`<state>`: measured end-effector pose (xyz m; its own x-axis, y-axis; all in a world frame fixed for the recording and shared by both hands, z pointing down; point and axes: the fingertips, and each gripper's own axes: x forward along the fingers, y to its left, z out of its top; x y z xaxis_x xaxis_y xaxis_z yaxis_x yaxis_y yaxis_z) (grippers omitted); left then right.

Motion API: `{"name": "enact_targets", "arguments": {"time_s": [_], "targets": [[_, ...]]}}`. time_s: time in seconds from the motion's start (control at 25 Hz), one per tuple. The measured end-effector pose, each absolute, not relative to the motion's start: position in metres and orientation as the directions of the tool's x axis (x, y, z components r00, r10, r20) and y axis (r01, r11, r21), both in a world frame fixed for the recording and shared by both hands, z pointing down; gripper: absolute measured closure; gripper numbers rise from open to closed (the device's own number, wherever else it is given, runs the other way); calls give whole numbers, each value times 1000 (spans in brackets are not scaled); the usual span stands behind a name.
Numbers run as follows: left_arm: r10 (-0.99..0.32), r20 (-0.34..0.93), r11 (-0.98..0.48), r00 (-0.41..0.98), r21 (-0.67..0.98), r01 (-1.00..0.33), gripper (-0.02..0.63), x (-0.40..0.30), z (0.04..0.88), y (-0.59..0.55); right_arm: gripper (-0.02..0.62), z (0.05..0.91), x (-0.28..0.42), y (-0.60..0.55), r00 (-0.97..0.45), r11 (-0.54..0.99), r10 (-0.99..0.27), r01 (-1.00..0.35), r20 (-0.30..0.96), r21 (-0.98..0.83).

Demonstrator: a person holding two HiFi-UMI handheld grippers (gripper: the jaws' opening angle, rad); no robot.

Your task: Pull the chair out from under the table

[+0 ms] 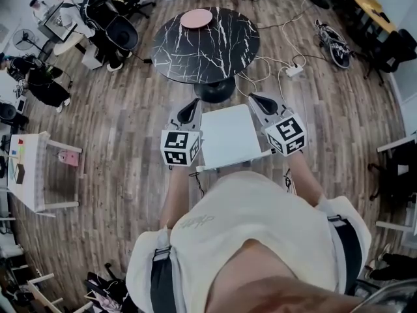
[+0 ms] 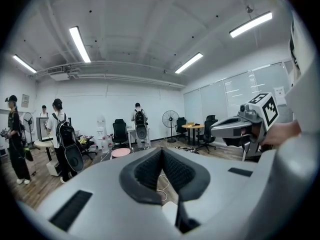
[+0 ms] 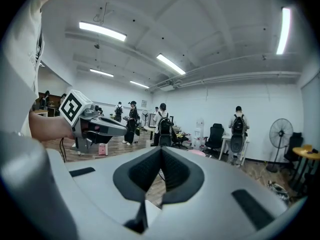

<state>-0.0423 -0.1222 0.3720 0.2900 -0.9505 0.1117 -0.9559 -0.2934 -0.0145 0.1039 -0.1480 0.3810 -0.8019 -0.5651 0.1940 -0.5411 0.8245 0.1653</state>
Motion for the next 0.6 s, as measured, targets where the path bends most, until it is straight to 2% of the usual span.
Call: {"name": "enact_targets", "arguments": {"time_s": [0.6], "targets": [[-950, 125, -290, 286, -19, -957, 589, -47, 380, -125, 591, 391, 104, -151, -801, 826, -564, -542, 203, 157]]}}
